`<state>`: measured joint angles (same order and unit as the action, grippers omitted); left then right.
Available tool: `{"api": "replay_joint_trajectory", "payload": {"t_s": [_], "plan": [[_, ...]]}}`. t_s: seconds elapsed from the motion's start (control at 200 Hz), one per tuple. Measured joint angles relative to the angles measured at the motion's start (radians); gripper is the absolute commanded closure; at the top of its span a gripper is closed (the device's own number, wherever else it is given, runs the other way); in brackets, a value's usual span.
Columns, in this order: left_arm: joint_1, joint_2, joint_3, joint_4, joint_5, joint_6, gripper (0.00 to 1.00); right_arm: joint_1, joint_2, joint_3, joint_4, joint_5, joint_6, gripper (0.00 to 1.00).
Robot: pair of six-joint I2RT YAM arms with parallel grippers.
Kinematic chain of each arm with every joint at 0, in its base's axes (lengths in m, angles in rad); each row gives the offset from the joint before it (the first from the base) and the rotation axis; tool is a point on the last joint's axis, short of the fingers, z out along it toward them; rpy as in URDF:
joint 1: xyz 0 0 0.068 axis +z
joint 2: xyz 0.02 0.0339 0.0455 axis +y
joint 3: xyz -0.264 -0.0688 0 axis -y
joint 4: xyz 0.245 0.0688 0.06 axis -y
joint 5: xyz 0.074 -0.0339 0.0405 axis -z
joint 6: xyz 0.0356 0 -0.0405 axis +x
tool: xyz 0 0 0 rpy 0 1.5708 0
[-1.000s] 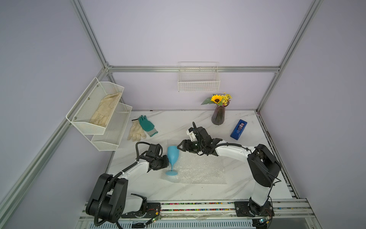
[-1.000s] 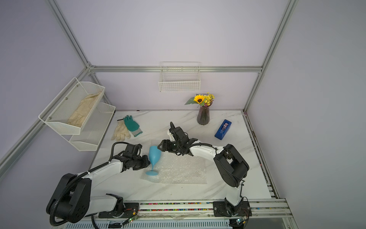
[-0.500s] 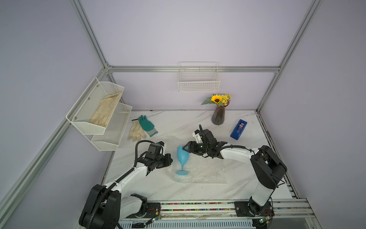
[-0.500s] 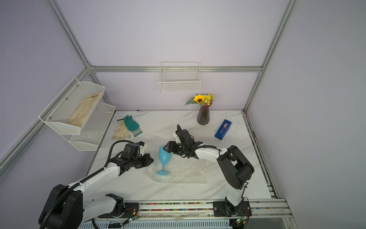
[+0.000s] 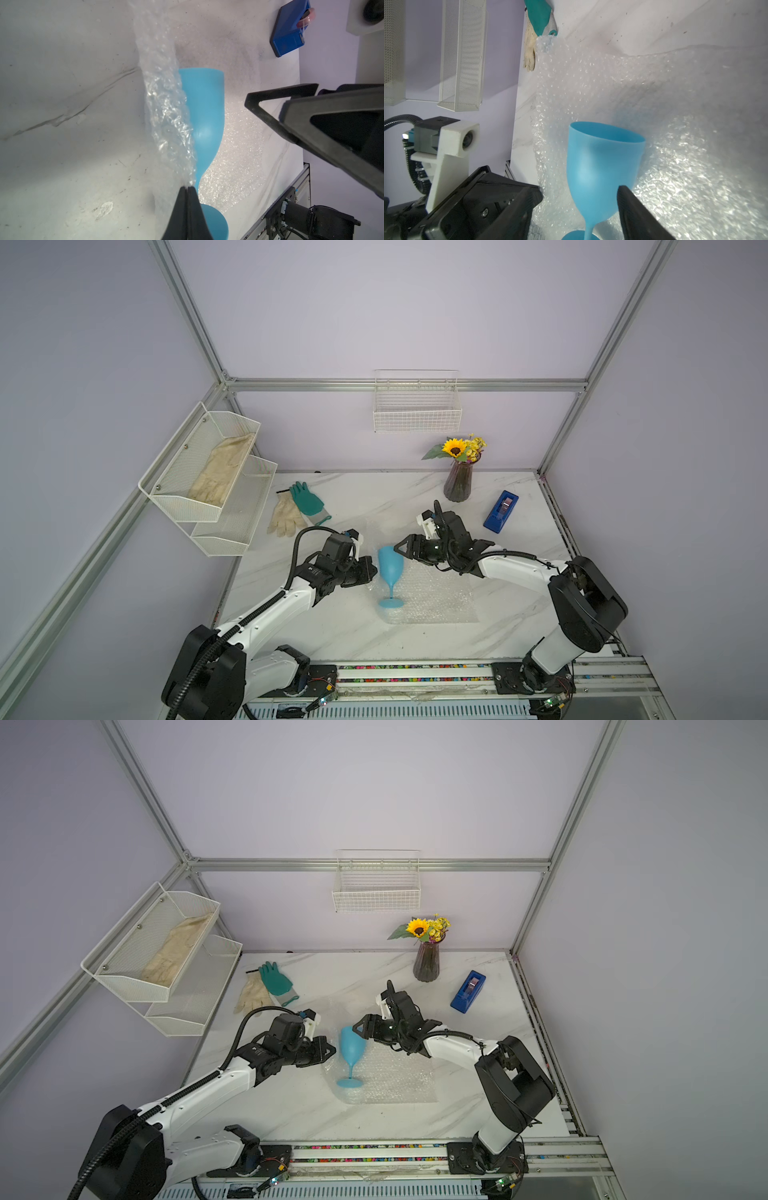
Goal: Wrap wine glasses in bubble wrap
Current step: Wrap the wine glass in bubble wrap.
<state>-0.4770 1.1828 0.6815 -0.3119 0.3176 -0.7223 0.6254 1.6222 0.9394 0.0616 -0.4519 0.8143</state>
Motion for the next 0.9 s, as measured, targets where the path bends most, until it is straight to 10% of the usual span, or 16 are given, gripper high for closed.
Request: {"api": "replay_joint_trajectory", "payload": {"t_s": [0.9], "plan": [[-0.227, 0.262, 0.188, 0.126, -0.022, -0.125, 0.97, -0.135, -0.177, -0.165, 0.026, -0.086, 0.018, 0.32]]}}
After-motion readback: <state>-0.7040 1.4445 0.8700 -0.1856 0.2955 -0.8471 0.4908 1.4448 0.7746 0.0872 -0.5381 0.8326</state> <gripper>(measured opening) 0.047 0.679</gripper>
